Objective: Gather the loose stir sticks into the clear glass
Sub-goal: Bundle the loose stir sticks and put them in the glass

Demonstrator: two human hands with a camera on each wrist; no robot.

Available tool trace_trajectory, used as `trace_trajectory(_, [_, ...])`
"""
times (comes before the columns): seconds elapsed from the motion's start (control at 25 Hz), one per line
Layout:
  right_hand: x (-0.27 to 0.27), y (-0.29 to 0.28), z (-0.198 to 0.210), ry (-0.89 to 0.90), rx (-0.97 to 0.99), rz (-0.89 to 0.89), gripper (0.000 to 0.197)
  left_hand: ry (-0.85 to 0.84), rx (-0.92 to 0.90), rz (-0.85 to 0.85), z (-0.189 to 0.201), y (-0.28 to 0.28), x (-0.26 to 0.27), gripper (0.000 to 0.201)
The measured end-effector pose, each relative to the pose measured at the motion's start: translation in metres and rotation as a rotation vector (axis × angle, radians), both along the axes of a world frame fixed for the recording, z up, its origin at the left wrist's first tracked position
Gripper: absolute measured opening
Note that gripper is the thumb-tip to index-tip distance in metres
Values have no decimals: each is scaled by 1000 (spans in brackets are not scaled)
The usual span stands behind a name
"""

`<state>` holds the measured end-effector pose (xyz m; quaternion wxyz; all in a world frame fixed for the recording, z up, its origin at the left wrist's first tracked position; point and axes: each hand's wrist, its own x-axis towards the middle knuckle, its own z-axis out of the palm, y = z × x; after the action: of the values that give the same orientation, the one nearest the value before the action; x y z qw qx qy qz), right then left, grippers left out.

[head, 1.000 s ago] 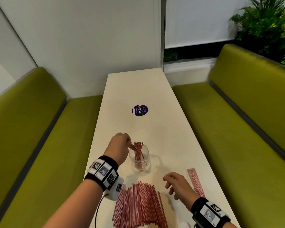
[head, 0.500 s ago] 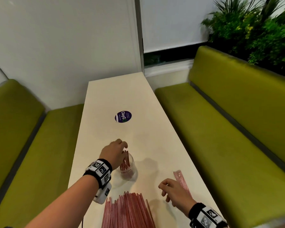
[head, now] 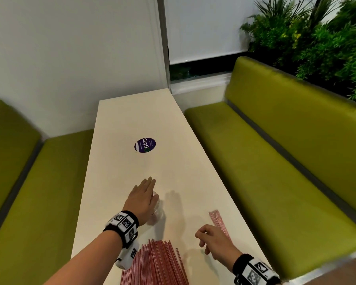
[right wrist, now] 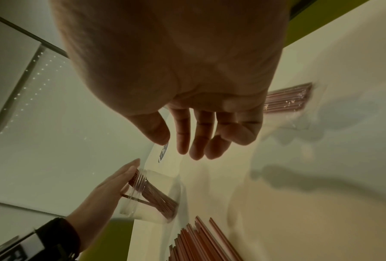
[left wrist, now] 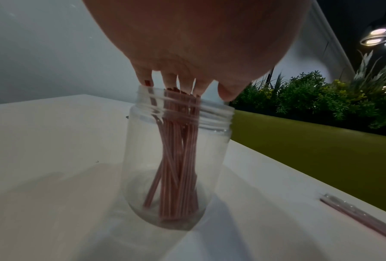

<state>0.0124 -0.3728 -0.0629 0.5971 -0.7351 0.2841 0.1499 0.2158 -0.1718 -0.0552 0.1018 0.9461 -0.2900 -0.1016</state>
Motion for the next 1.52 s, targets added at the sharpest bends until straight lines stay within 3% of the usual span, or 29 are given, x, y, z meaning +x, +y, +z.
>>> trace_trajectory(0.08, [0, 1, 1, 5, -19, 13, 17, 26, 17, -15, 4, 0, -1, 60])
trace_trajectory(0.2, [-2, 4, 0, 4, -59, 63, 15, -39, -102, 17, 12, 9, -7, 57])
trace_trajectory(0.36, [-4, 14, -5, 33, -137, 196, 16, -218, -413, 144, 19, 39, -48, 35])
trace_trajectory(0.44, [-1, 19, -9, 67, -197, 270, 20, -160, -490, 171, 15, 47, -77, 18])
trace_trajectory(0.56, [8, 35, -15, 140, -344, 412, 26, 33, -340, 136, -9, 54, -114, 13])
trace_trajectory(0.64, [14, 54, -21, 169, -441, 497, 24, 101, -191, 96, -31, 60, -138, 24])
trace_trajectory(0.8, [24, 86, -31, 146, -626, 519, 21, 140, 14, -11, -50, 58, -166, 51])
trace_trajectory(0.96, [29, 101, -34, 106, -703, 535, 15, 146, 72, -29, -46, 58, -174, 58])
trace_trajectory(1.12, [33, 103, -39, 146, -682, 492, 10, 128, 75, -30, -46, 61, -174, 60])
trace_trajectory(1.24, [35, 98, -37, 186, -610, 451, 20, 110, 30, 3, -44, 61, -173, 57])
trace_trajectory(1.32, [35, 91, -33, 194, -544, 440, 13, 84, -59, 65, -42, 63, -171, 54])
trace_trajectory(1.4, [32, 85, -33, 180, -486, 406, 28, 78, -173, 140, -39, 66, -169, 48])
trace_trajectory(1.52, [27, 77, -32, 123, -382, 344, 21, 132, -363, 264, -29, 66, -169, 30])
